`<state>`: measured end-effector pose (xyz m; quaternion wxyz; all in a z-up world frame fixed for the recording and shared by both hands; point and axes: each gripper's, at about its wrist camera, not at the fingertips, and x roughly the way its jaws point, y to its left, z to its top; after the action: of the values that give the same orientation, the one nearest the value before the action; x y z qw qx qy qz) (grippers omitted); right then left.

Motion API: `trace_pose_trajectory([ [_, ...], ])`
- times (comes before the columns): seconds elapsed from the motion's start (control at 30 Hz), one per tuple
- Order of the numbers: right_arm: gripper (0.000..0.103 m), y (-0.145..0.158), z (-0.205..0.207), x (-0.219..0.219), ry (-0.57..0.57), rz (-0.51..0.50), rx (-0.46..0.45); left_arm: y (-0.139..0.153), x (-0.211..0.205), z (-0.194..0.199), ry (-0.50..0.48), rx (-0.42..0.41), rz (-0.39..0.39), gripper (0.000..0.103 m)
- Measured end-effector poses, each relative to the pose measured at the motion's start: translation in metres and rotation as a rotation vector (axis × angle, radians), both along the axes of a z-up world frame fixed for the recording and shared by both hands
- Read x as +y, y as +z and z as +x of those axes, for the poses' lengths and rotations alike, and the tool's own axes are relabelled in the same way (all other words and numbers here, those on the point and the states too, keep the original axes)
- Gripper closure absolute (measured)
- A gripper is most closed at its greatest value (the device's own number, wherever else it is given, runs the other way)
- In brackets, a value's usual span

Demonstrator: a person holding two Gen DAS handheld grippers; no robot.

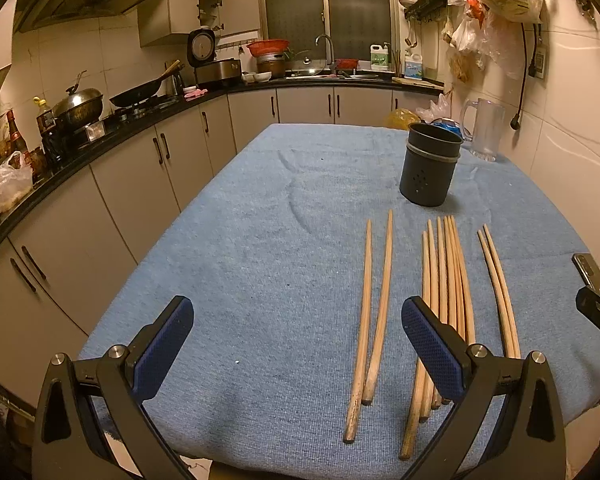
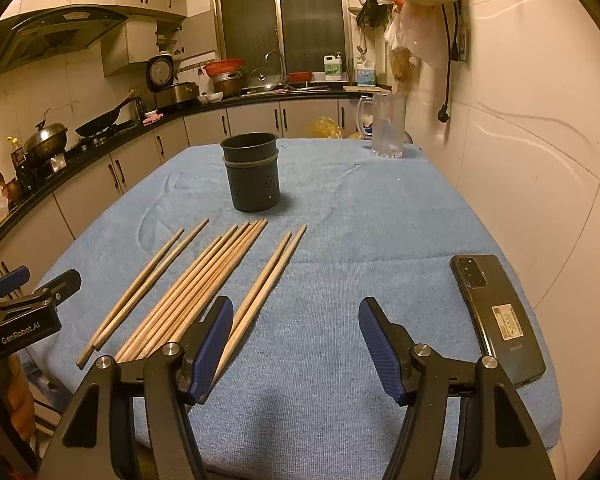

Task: Organize utensils
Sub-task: 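Move both grippers open toward the row of wooden chopsticks, then grasp one wooden chopstick with the left gripper while the right gripper grasps another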

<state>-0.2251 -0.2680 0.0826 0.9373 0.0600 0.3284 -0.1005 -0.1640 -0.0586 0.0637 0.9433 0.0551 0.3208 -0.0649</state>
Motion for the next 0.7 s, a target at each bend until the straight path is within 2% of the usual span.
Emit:
trace_pose_trajectory([
  [0.5, 0.036, -0.005, 0.008, -0.003, 0.012, 0.016, 0.026, -0.002, 0.005, 0.008, -0.012, 0.032, -0.022, 0.000],
  [0.6, 0.040, -0.004, 0.013, -0.009, 0.011, 0.049, 0.034, -0.001, 0.011, 0.015, -0.016, 0.051, -0.029, 0.000],
  [0.7, 0.042, -0.002, 0.023, -0.021, 0.020, 0.132, 0.060, 0.001, 0.013, 0.028, -0.061, 0.099, -0.039, 0.003],
])
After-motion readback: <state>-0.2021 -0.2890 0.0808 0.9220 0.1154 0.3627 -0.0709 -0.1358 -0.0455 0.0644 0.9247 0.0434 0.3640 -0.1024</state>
